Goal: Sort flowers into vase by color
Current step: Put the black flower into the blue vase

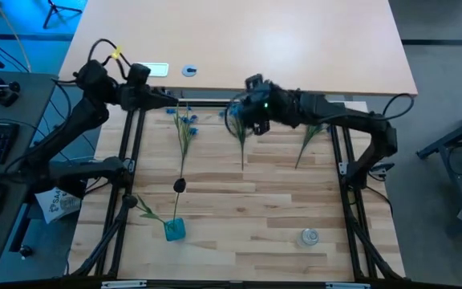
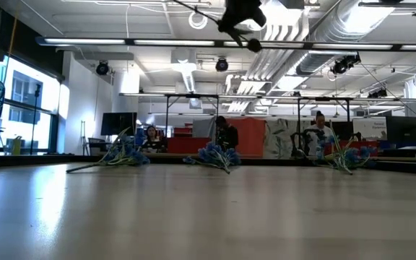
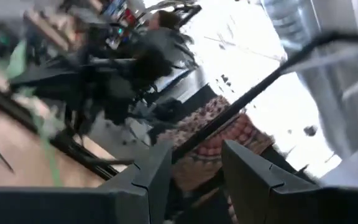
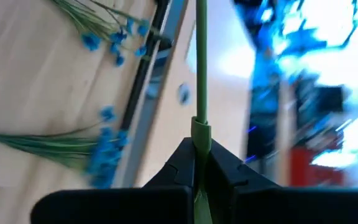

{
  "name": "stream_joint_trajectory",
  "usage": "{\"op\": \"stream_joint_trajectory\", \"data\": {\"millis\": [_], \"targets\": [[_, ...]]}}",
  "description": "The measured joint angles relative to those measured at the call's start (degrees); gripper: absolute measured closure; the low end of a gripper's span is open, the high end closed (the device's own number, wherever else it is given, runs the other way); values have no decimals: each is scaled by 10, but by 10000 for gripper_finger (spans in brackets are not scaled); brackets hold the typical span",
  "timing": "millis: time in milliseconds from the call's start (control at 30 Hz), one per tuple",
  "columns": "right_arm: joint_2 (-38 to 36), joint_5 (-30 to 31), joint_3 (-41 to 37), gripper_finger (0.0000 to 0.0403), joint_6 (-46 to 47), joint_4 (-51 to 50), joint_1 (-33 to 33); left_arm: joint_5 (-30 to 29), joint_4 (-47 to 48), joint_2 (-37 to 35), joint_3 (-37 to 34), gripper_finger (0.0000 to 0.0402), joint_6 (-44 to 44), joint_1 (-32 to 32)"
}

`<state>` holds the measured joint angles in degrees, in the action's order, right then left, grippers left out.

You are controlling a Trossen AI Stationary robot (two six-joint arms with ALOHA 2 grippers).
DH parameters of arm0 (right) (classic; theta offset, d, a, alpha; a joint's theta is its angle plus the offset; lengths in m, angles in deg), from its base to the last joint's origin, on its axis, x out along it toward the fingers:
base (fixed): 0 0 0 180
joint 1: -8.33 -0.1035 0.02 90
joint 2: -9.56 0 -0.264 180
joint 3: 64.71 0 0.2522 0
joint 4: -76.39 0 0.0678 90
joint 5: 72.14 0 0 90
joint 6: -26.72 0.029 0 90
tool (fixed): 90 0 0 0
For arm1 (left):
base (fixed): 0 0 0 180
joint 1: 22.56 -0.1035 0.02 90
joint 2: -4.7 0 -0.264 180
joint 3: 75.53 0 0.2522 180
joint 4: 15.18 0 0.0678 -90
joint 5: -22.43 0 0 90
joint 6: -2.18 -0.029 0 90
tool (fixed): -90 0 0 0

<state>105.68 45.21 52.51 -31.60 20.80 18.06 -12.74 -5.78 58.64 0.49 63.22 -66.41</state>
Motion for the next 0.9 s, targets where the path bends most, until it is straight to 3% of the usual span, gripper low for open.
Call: {"op": "stream_joint_trajectory", "data": {"millis": [133, 267, 467, 600, 900], "targets": [[11, 22, 0, 400, -136, 67, -41, 6, 1, 24, 0, 275, 111, 0], [22, 29, 0, 398, -225, 151, -71, 18, 3, 58, 0, 275, 164, 14], [22, 29, 0, 397, -282, 206, -88, 56, 2, 87, 0, 275, 197, 48], [22, 9, 0, 397, -332, 252, -91, 57, 1, 100, 0, 275, 215, 75], [30, 5, 0, 396, -351, 281, -95, 49, 1, 134, 0, 275, 229, 108]]}}
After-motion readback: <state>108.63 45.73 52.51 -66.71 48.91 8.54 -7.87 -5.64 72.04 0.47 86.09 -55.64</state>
